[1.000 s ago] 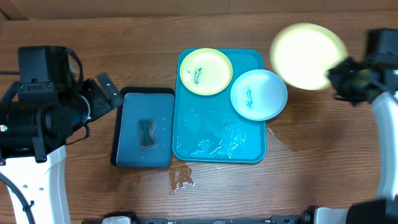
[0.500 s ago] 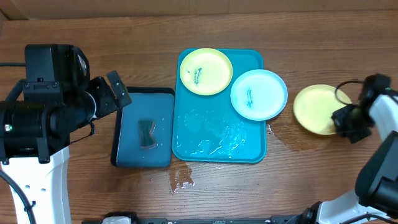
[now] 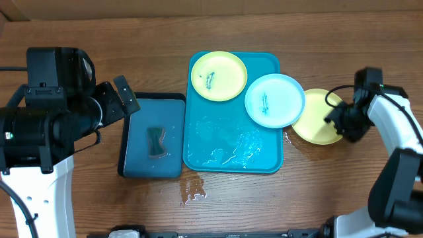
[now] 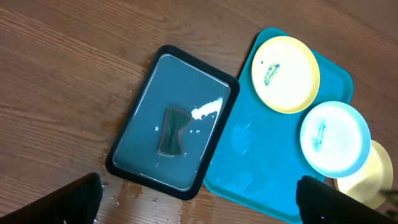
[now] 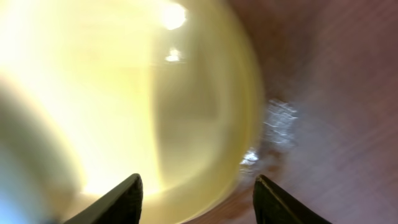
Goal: Clean dirty plates on tray and stack at the side
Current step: 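Release the yellow plate and move the right gripper to the light-blue plate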
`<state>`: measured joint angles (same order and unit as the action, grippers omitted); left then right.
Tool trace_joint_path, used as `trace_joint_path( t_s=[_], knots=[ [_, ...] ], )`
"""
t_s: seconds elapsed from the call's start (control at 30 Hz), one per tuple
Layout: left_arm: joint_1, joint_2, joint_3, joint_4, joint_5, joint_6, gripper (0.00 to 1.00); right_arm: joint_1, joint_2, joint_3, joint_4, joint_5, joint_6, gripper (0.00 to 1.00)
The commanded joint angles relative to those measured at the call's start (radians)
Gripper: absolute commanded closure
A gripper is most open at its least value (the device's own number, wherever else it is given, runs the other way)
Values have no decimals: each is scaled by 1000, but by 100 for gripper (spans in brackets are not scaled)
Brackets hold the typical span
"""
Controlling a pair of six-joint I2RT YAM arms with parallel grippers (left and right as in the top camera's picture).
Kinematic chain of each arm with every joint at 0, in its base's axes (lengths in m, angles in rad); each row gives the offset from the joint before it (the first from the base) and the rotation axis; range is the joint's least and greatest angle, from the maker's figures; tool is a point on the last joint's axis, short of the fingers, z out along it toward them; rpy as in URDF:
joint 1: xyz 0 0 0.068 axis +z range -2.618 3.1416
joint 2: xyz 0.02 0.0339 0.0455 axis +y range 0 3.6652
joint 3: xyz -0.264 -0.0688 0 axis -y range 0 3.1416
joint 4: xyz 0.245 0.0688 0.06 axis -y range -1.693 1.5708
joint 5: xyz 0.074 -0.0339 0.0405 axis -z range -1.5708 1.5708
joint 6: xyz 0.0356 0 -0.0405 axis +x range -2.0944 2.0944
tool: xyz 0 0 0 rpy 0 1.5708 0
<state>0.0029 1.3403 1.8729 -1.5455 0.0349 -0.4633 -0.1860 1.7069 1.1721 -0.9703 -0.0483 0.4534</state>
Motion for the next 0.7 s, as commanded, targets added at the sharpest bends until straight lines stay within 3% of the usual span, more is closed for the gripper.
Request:
trace_joint_path(
  t_s=[0.0,0.2,0.4,0.47,0.6,0.67],
  knots=[
    [-3,6,10,-4,14,23,0,63,-81,62,70,-175,-144,41],
    [-3,6,10,-8,14,22,0,151,-37,27,263,-132,-143,42],
    [-3,7,10,-21,14,23,0,184,100,23,293,-109,-144,44],
    [-3,7,10,-24,14,23,0,184,135,23,290,-110,-143,53],
    [-3,7,10,-25,14,23,0,184,134,26,269,-111,-143,92],
    [-3,7,10,-25,14,23,0,184,126,35,238,-114,-143,96]
  ],
)
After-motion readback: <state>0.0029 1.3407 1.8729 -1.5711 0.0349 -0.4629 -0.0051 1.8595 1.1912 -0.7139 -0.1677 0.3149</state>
